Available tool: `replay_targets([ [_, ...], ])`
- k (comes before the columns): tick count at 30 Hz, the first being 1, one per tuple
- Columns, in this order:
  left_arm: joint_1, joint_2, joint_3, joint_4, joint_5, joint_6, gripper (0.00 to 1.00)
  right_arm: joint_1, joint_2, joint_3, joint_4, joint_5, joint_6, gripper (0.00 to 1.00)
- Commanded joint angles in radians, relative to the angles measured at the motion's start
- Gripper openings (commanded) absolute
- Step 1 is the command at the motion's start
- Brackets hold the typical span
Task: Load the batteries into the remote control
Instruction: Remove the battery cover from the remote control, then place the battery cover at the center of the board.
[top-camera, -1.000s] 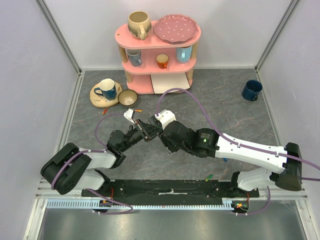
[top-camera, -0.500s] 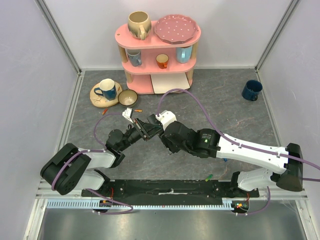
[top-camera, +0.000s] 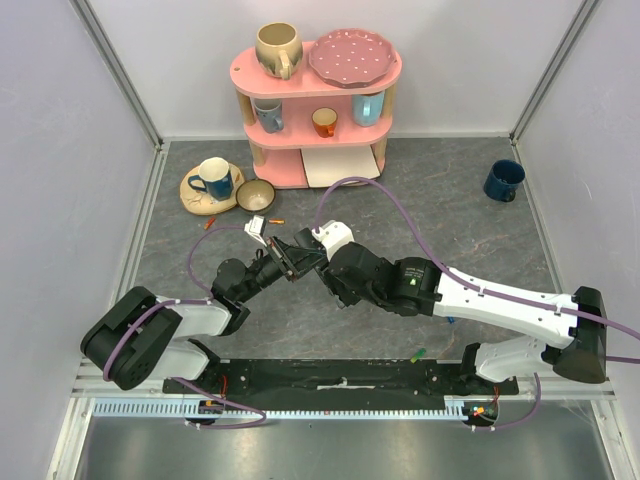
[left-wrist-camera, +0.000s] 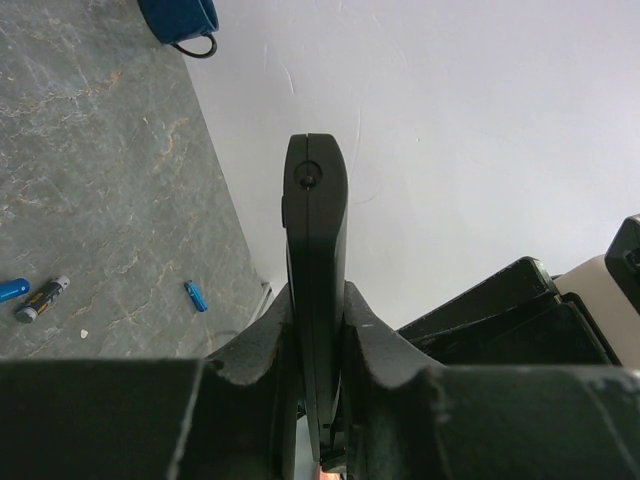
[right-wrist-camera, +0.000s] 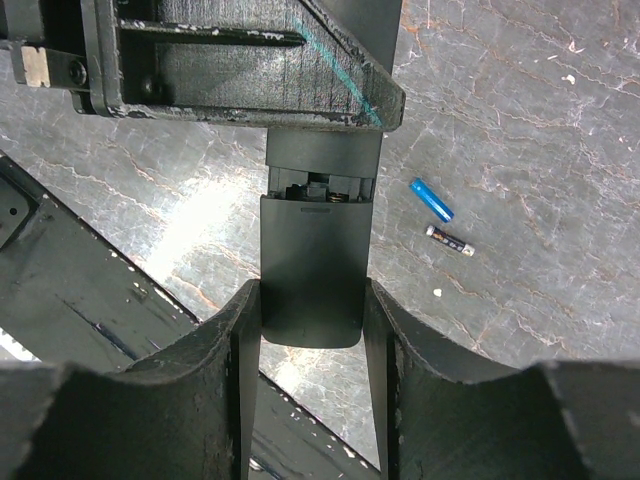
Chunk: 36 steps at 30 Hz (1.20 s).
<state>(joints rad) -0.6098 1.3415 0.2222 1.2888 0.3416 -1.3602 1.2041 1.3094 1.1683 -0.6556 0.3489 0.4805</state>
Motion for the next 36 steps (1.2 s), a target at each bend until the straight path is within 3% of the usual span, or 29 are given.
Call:
replay_targets([
  [1, 0.013, -0.019, 0.002, 0.027, -0.013, 0.049, 0.02, 0.000, -0.025, 0.042, -0.015, 0.019, 0.012, 0.44],
  [18, 0.013, -0.059, -0.001, -0.063, -0.036, 0.108, 0.02, -0.046, -0.058, 0.068, -0.024, 0.030, 0.007, 0.43],
  [21, 0.019, -0.062, -0.015, -0.060, -0.033, 0.105, 0.02, -0.104, -0.096, 0.048, -0.047, 0.035, -0.006, 0.43],
  [28, 0.064, -0.137, -0.073, -0.077, 0.045, 0.070, 0.02, -0.391, -0.144, -0.122, -0.035, -0.039, -0.077, 0.44],
  [32, 0.105, -0.258, -0.060, -0.297, 0.218, 0.101, 0.02, -0.497, -0.099, -0.202, 0.014, -0.062, -0.083, 0.43],
  [36, 0.131, -0.390, -0.081, -0.396, 0.299, 0.113, 0.02, -0.604, -0.059, -0.289, 0.099, -0.139, -0.085, 0.42],
])
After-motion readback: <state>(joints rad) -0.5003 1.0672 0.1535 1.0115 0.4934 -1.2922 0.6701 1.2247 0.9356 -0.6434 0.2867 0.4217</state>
